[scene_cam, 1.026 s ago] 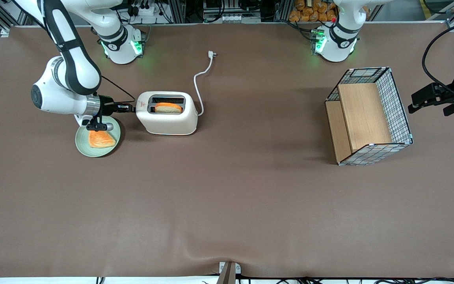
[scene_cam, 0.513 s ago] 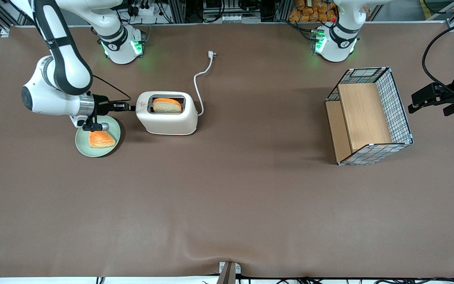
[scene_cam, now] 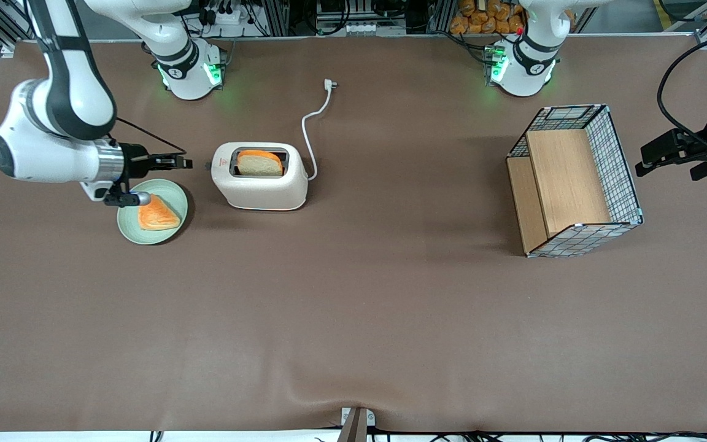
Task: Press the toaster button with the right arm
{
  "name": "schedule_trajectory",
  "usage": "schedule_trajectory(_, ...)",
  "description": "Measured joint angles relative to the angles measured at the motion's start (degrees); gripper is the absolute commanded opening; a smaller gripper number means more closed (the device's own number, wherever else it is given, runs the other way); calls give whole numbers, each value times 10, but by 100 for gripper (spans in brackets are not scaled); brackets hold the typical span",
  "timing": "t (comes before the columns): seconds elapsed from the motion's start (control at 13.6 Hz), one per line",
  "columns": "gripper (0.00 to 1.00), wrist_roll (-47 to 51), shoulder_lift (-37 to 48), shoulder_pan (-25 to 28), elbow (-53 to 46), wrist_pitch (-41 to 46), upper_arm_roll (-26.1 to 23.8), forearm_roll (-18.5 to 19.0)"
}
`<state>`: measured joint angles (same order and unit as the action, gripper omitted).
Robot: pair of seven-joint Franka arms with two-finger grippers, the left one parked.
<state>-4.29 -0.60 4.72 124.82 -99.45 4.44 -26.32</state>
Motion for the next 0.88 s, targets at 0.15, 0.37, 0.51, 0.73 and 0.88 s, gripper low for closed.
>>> schedule_trajectory(0.15,100,24,1,0,-43,27,0,16)
schedule_trajectory(0.37,100,33,0,0,-89,49,0,45)
schedule_trajectory(0.51,100,35,-4,-2,-132,67,0,72)
schedule_trajectory(0.73,100,36,-15,-4,-208,83,0,125)
schedule_trajectory(0.88,100,36,-21,-4,-248,86,-2,153)
